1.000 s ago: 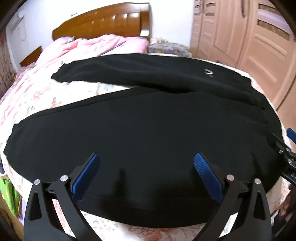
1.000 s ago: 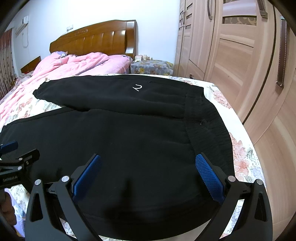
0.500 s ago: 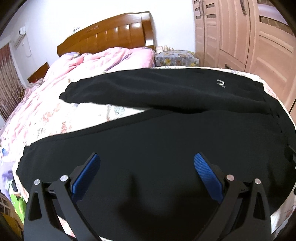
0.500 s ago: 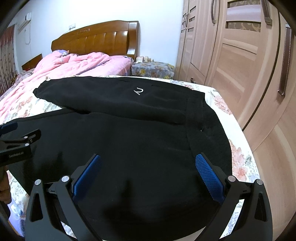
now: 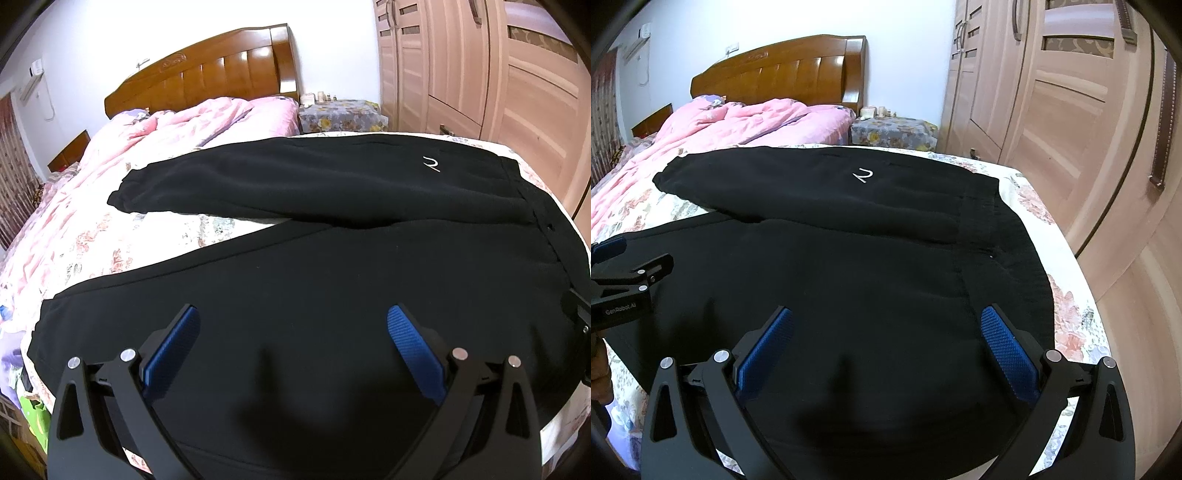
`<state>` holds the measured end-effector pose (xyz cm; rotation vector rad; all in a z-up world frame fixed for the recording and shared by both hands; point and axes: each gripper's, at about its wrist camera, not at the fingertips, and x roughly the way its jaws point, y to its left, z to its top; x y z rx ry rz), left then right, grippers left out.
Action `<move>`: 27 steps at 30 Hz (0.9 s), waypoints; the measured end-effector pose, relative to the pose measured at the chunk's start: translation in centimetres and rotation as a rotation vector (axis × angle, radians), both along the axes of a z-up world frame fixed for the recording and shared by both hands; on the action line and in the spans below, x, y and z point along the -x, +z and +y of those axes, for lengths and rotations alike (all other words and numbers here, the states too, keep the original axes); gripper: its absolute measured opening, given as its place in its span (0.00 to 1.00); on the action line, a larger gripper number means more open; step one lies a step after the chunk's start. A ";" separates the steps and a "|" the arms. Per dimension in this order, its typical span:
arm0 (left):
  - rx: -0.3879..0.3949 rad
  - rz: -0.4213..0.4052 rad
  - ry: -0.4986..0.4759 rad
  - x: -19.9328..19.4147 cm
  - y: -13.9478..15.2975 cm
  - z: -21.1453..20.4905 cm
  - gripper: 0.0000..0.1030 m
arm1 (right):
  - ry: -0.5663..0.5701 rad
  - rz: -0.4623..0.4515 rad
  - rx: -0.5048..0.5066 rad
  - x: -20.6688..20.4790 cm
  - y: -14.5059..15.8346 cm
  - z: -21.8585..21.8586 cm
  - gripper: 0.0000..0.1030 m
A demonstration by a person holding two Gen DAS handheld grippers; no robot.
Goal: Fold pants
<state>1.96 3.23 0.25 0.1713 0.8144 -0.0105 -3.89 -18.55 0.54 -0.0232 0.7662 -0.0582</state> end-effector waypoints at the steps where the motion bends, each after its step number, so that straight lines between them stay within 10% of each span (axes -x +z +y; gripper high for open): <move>1: -0.001 -0.001 -0.002 -0.1 0.0 -0.1 0.99 | 0.009 0.003 -0.008 -0.1 0.0 0.0 0.96; 17: -0.014 -0.004 -0.065 -2.3 0.4 -1.0 0.99 | 0.116 -0.032 0.035 -3.1 1.3 -0.5 0.96; 27: 0.088 0.093 -0.224 -17.0 2.8 -1.2 0.99 | 0.293 0.088 -0.084 -20.7 1.7 -8.2 0.96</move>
